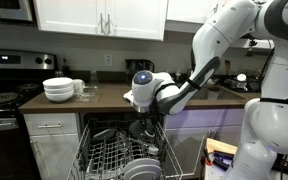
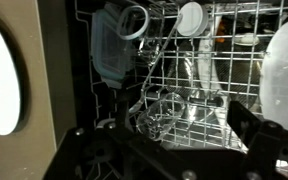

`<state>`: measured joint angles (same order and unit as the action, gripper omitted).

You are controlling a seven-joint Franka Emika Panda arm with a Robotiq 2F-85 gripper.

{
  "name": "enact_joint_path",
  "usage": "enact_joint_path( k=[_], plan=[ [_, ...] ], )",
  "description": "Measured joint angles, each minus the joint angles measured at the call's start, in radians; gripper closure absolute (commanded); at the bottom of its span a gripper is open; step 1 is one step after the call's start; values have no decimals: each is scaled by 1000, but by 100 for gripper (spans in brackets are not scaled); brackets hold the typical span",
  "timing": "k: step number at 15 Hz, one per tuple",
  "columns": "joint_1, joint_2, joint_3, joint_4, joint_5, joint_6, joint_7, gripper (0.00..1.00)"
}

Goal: Put the plates near each other in the dishwasher

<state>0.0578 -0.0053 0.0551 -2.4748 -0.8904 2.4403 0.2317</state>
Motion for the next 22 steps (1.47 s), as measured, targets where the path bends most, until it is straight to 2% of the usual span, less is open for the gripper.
enact_joint_path(
  k=[4, 7, 14, 18, 22],
  plan=[
    [-4, -3, -21, 4, -235, -28, 211, 0],
    [-5, -3, -27, 13, -371, -83, 347, 0],
    [-4, -3, -27, 12, -377, -100, 390, 0],
    [0, -3, -14, 26, -400, -182, 455, 0],
    [9, 4, 1, 69, -405, -269, 466, 0]
  ],
)
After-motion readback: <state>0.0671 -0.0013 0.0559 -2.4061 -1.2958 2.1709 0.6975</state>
